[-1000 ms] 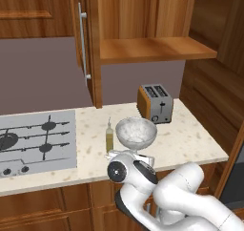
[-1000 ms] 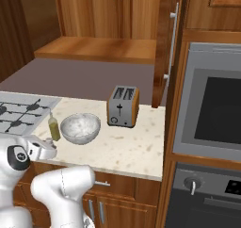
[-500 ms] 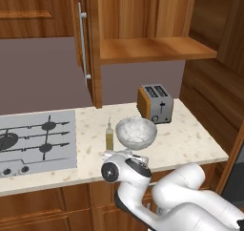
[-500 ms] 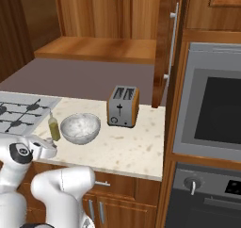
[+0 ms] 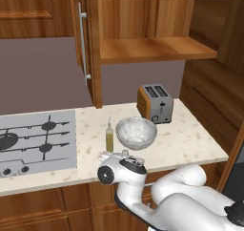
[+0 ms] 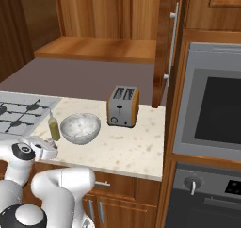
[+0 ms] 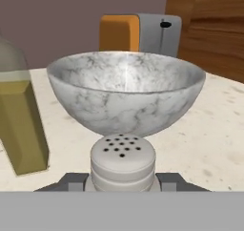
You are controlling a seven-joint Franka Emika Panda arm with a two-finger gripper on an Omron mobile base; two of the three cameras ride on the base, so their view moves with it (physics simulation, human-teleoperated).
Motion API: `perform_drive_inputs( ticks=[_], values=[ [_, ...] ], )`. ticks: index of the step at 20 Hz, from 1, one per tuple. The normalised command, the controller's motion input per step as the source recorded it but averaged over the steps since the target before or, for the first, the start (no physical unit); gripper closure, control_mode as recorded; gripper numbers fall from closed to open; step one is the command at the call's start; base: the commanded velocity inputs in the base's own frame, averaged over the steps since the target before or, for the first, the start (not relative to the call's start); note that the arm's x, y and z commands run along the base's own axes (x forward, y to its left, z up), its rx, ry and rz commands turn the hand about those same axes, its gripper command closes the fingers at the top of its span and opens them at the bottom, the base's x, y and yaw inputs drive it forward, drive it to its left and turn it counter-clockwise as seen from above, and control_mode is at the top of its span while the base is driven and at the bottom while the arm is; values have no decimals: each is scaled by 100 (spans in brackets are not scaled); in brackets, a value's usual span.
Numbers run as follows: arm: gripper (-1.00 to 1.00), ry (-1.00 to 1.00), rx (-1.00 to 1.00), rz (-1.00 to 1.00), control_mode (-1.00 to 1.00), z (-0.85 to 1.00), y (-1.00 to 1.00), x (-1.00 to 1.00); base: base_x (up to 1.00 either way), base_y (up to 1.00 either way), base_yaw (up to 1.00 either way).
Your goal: Retrieve the bottle and the shaker from the cabinet and place them next to the mixing bowl on the counter. Then add garlic from the fridge to the mixing bowl.
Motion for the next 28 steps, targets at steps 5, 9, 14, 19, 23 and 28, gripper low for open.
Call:
perform_drive_inputs(
  ticks=[5,9,14,19,23,28],
  values=[
    [100,-6,0,0,-100,-25,0,22,0,0,0],
    [100,-6,0,0,-100,-21,0,18,0,0,0],
    [100,-6,0,0,-100,-20,-1,13,0,0,0],
    [100,-6,0,0,-100,-18,-4,20,0,0,0],
    [100,-10,0,0,-100,-18,-13,23,0,0,0],
    [100,-10,0,0,-100,-17,-9,19,0,0,0]
  ],
)
